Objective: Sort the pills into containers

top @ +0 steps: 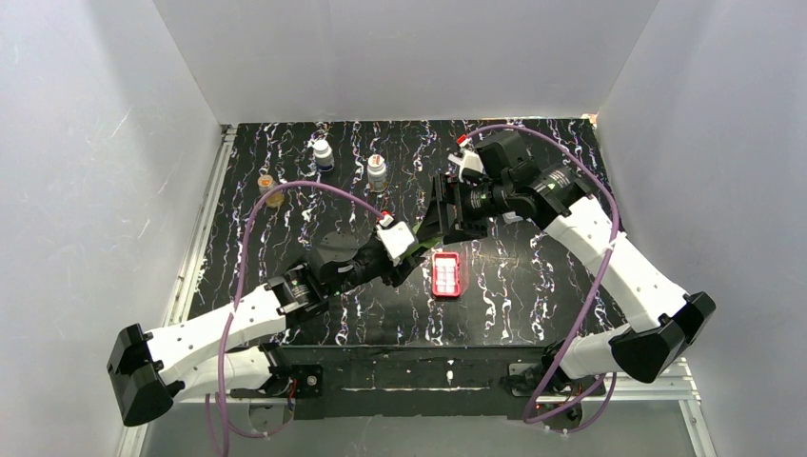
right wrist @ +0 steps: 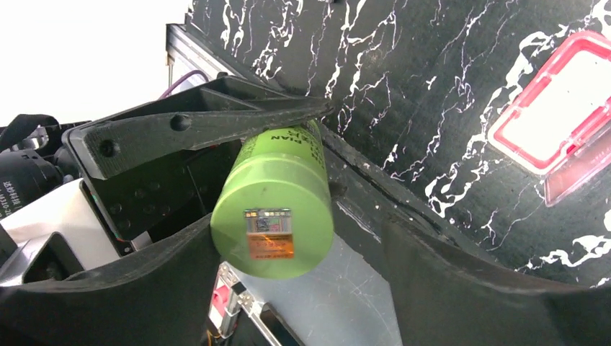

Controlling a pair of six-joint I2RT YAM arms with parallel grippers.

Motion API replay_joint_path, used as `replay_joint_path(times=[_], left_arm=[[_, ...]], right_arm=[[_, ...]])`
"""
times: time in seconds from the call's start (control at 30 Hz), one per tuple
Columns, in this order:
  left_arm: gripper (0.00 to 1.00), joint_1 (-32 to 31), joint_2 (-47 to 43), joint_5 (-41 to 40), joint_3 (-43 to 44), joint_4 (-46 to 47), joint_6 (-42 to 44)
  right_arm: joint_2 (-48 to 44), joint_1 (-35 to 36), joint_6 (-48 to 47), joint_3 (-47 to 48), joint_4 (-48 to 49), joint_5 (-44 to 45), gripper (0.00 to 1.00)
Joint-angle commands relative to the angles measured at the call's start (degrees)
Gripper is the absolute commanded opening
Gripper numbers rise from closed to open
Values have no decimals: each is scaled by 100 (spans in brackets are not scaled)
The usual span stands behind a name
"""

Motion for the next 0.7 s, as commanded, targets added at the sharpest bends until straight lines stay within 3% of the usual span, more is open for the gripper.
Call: replay_joint_path(times=[0.0, 0.17, 0.23, 0.47, 0.67], left_arm=[[0, -27, -104, -131, -66, 371, 61], [0, -28, -118, 198, -24, 195, -24], [0, -32, -210, 430, 5, 51, -121], [0, -12, -755, 2161, 92, -255, -1042], [0, -10, -1029, 3334, 286, 112, -2063]], right_arm=[[39, -1, 130, 30, 407, -115, 74], [62, -3, 96, 113, 394, -162, 41], [24, -2, -107, 146, 399, -307, 33], [-338, 5, -1504, 221, 651, -982, 24], [-869, 69, -1953, -170, 1824, -2201, 24]])
